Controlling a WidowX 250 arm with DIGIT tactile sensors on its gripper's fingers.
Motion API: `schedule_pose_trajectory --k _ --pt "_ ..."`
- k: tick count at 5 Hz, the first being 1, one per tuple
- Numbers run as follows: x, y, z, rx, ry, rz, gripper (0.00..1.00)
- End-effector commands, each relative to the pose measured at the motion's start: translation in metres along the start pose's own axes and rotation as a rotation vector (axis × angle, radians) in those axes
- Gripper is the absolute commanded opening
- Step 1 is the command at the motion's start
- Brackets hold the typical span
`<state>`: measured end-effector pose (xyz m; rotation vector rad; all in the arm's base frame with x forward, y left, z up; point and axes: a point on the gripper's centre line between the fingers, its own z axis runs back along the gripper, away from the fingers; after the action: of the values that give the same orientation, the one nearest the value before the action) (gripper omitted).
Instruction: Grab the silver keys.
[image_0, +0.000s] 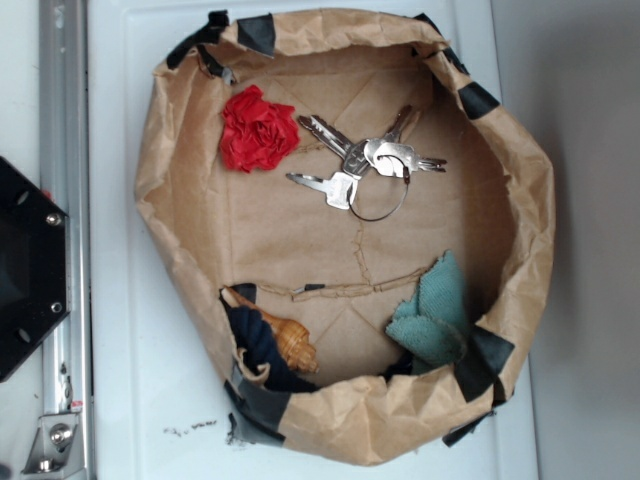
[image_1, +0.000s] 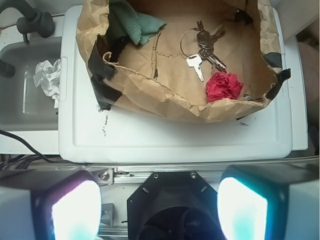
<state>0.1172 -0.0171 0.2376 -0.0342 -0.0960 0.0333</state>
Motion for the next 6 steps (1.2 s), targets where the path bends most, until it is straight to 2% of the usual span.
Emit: schedule_pose_trajectory --k 1,2,3,4,5,6 --pt "0.0 0.0 0.0 0.0 0.0 0.0 1.0" --pt "0.039 0.006 -0.005 0.007 -0.006 0.138 1.0" --pt "0.045 0.007 -0.002 0.016 -0.066 0.176 1.0" --pt "0.044 0.016 -0.028 0.059 -0.156 0.128 1.0" --pt "0.062 0.019 -0.071 0.091 -0.1 0.144 1.0" --pt "0.076 0.025 -0.083 0.096 -0.111 0.128 1.0"
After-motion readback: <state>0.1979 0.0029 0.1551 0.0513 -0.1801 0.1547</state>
